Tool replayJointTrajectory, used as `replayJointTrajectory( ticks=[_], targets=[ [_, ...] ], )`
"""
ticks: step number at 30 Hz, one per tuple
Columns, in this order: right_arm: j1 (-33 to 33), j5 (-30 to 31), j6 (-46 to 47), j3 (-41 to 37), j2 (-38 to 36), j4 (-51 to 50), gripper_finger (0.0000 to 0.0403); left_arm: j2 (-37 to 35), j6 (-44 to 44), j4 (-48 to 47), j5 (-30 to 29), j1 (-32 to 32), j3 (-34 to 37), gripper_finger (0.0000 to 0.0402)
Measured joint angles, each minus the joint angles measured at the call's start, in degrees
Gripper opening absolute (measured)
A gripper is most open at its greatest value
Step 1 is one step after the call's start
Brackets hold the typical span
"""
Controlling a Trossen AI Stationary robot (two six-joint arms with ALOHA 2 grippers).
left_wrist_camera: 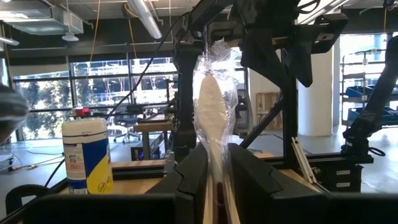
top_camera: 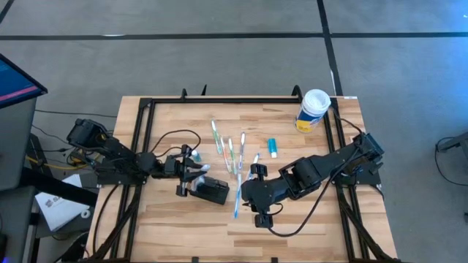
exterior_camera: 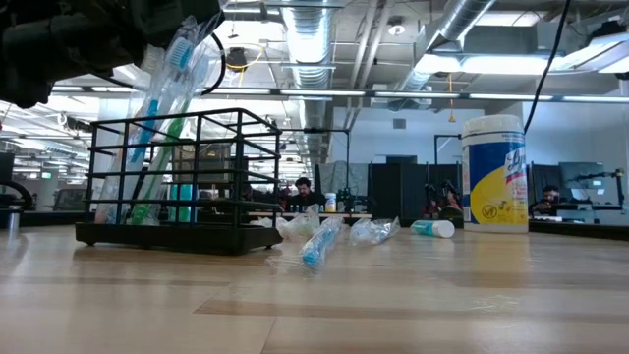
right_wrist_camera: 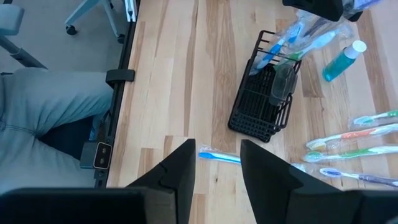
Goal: Pick & Place toothbrushing station
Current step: Put the bottom purple toothbrush into the wire organizer
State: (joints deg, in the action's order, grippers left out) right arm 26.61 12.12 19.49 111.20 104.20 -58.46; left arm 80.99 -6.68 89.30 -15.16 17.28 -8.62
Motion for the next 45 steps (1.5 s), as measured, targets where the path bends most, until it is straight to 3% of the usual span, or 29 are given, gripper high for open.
replayJointTrajectory(
  ticks=[16,20,24,26,35,39,45],
  targets=[
    [0.0,0.0,0.0,0.0,0.0,0.0,0.0118,0.0,0.4,-0.6,-1.0,0.0,0.0,0.0121],
    [0.0,0.0,0.0,0.0,0.0,0.0,0.0118,0.0,1.0,-2.1,-5.4,0.0,0.0,0.0083],
    [0.0,0.0,0.0,0.0,0.0,-0.3,0.0118,-0.2,1.0,-1.9,-2.2,0.0,0.1,0.0018],
    [0.0,0.0,0.0,0.0,0.0,-0.3,0.0118,-1.4,1.0,-1.6,-1.9,0.0,0.0,0.0006],
    [0.0,2.5,1.4,-0.4,0.0,-3.7,0.0118,-7.5,0.9,-1.8,-1.4,0.8,0.0,0.0028],
    [0.0,5.8,1.6,-5.1,0.1,-4.9,0.0118,-10.4,-0.9,-1.9,-1.3,3.1,0.0,0.0031],
    [-2.4,5.9,2.8,-15.6,0.2,-4.2,0.0118,-12.7,-3.7,-2.3,-1.3,6.5,0.0,0.0028]
  ],
)
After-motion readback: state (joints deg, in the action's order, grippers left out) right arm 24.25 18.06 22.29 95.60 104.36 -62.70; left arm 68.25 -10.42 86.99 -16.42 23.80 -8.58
